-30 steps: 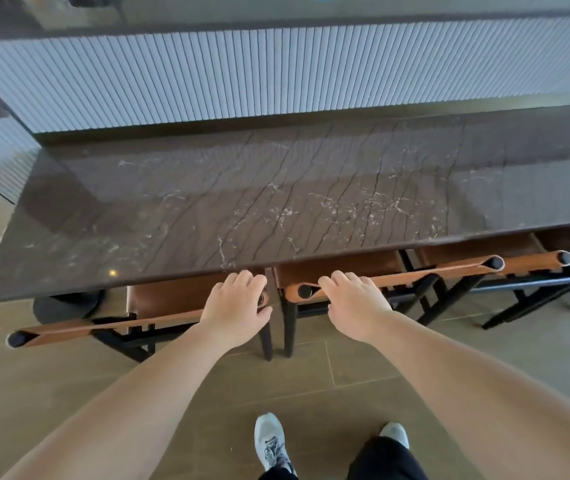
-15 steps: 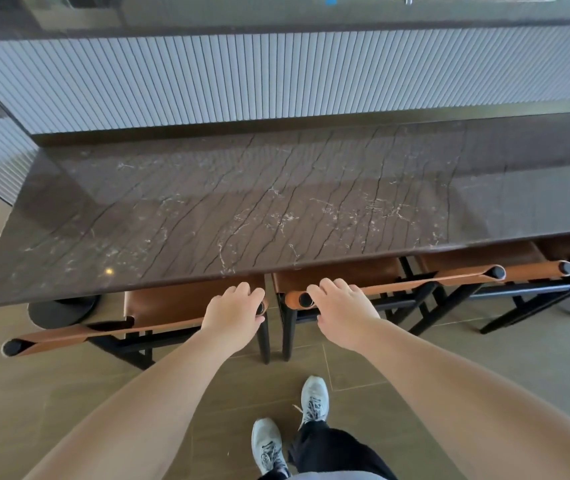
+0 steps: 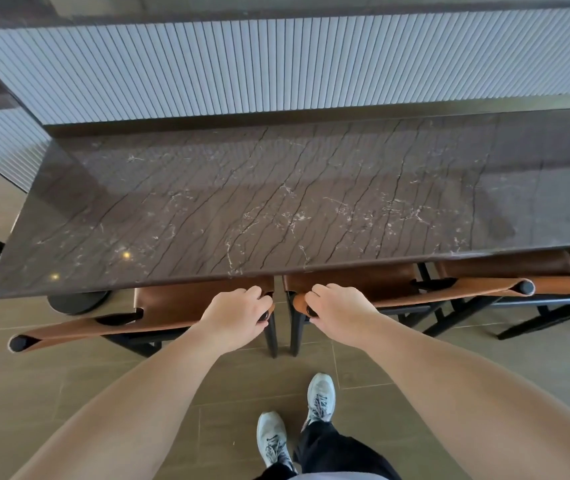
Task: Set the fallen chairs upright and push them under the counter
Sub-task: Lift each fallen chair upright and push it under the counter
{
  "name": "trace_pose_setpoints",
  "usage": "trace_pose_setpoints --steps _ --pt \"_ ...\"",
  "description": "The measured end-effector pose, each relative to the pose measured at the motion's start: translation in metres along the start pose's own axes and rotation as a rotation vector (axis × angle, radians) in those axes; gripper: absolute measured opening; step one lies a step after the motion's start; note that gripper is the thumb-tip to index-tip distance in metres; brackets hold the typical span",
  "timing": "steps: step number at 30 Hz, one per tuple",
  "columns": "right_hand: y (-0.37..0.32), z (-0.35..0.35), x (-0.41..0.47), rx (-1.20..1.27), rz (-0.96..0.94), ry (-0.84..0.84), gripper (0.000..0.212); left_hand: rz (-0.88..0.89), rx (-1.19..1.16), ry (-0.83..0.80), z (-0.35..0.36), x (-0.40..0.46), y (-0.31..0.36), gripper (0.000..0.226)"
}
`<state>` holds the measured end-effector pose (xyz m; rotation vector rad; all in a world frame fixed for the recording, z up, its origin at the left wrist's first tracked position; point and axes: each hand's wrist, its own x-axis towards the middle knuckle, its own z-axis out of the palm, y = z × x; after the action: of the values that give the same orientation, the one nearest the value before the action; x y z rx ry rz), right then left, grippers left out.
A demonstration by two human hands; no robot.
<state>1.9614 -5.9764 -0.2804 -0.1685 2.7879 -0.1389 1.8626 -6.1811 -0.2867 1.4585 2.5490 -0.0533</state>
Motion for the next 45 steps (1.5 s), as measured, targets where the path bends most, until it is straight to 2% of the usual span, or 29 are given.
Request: trace_pose_setpoints --steps 9,15,29,39,42,45 --pt "0.003 0.000 0.002 -0.025 -0.044 -0.008 0.034 0.035 -0.014 -0.022 0.001 0.002 -0.001 0.023" --pt "-0.002 -0.003 -0.001 -0.003 0.000 0.013 0.033 -0.041 -0.039 -0.004 0.002 0.011 0.014 0.027" --pt "-0.005 0.000 -0.006 0.028 0.050 0.051 0.033 0.018 -0.061 0.001 -0.003 0.011 0.007 0.026" --pt "-0.014 -0.002 -0.009 0.110 0.141 0.083 0.034 -0.152 -0.074 -0.023 -0.003 0.006 0.024 0.034" --pt "-0.016 -0.006 -0.014 0.196 0.188 0.077 0.033 -0.221 -0.173 -0.047 -0.005 0.006 0.029 0.050" --pt "-0.018 -0.012 -0.025 0.327 0.280 0.101 0.036 -0.259 -0.493 0.019 -0.016 0.004 0.036 0.057"
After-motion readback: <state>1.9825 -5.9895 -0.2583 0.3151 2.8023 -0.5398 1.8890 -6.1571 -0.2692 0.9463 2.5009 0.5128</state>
